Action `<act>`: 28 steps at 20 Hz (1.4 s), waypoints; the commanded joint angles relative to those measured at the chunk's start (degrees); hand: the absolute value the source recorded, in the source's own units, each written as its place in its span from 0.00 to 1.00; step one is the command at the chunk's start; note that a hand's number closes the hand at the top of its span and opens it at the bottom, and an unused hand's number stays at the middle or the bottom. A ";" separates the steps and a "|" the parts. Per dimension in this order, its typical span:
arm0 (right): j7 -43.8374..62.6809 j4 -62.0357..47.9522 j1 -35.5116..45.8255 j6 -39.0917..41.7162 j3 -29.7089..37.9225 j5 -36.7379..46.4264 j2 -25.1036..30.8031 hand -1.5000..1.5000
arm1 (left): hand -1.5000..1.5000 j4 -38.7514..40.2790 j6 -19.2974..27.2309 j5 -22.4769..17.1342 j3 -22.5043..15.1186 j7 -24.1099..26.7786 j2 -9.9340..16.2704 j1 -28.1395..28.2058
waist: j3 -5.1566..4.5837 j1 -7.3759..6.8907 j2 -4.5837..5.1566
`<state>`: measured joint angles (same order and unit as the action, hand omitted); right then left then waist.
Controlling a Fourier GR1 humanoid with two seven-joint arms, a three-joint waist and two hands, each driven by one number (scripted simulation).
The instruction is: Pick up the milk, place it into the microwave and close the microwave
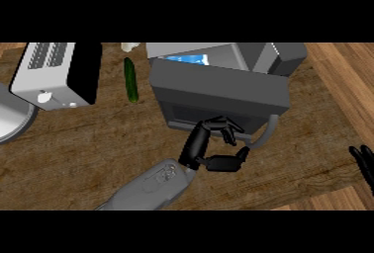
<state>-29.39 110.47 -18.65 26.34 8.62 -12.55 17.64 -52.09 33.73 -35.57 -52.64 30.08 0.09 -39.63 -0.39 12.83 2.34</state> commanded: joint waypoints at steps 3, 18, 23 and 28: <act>0.55 1.50 3.67 -0.92 3.19 0.68 2.92 0.00 | 0.00 2.15 4.62 -5.57 0.86 -1.69 -0.08 -5.00 | 0.08 2.00 0.62; 1.31 3.70 12.58 -6.97 10.70 10.94 11.15 1.00 | 0.00 5.41 9.48 -15.99 5.92 1.39 -0.09 -10.22 | 0.03 3.44 2.50; 1.99 2.47 14.30 -7.16 10.99 11.16 11.96 1.00 | 0.00 5.79 9.57 -17.94 5.19 2.59 -0.09 -11.22 | 0.14 4.28 2.86; 2.49 1.82 16.13 -6.92 11.11 10.72 12.78 1.00 | 0.00 6.75 9.42 -19.53 4.89 4.72 -0.09 -11.17 | 0.16 4.26 3.00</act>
<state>-27.23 113.06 -3.75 19.43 19.39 -1.67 29.82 -48.80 42.80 -53.17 -50.20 34.69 -0.01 -47.57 -0.24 16.67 4.77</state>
